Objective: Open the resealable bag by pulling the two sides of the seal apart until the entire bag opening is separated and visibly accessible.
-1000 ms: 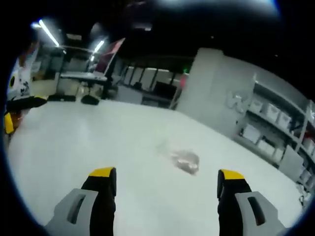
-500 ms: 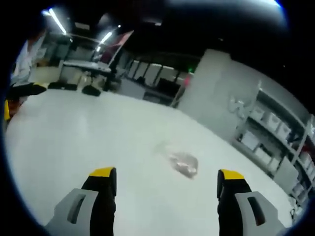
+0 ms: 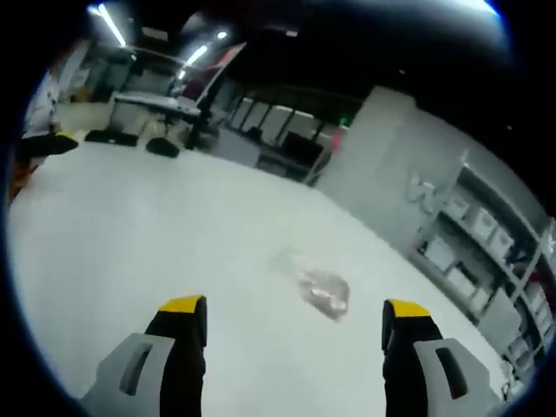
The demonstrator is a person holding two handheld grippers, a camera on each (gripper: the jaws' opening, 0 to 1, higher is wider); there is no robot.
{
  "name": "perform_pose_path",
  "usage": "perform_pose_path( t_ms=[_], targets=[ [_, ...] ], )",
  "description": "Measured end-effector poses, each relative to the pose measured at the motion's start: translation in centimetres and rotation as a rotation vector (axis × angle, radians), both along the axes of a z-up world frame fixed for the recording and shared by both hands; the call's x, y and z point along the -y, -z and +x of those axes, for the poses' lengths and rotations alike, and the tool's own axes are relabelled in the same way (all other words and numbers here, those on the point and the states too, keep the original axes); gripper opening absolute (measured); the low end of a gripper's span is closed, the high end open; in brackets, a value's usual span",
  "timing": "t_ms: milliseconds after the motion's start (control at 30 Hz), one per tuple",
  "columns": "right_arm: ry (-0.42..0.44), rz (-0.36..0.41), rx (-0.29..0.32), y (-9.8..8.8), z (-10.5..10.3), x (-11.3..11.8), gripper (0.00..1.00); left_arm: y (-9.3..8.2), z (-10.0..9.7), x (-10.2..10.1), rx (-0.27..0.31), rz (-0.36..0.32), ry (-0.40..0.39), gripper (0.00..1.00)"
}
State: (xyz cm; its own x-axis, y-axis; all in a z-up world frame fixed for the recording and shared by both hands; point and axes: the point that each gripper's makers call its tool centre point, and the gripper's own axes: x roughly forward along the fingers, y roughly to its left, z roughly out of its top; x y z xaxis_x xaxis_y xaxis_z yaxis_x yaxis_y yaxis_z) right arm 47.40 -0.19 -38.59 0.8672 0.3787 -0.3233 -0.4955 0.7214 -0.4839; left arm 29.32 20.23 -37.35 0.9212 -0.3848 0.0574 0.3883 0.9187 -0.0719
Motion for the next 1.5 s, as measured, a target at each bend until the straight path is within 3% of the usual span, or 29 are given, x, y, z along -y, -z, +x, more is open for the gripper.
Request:
perform_pose_path(
  t_ms=[267,433,533,833,1000,1500],
  targets=[
    [-0.011,-0.046,0.018,0.0,0.5,-0.4,0.83,0.1,0.0,-0.2,-0.001,-0.004,0.001,0.91],
    [-0.038,-0.075,0.071,-0.6,0.7,-1.1,0.76,0.0,0.1,-0.4,0.000,-0.007,-0.001,0.91],
    [-0.030,-0.070,0.067,-0.6,0.9,-1.1,0.80,0.0,0.2,-0.5,0.000,-0.007,-0.003,0.91],
    [-0.036,-0.079,0.044,-0.2,1.3,-1.4,0.79,0.0,0.3,-0.5,0.002,-0.012,0.000,0.91],
    [-0.043,-0.148,0.057,-0.1,1.9,-1.8,0.79,-0.1,0.3,-0.6,0.005,-0.018,-0.002,0.91],
    [-0.052,-0.187,0.061,0.3,3.0,-2.5,0.77,-0.1,0.3,-0.7,0.008,-0.031,0.002,0.91]
  ],
)
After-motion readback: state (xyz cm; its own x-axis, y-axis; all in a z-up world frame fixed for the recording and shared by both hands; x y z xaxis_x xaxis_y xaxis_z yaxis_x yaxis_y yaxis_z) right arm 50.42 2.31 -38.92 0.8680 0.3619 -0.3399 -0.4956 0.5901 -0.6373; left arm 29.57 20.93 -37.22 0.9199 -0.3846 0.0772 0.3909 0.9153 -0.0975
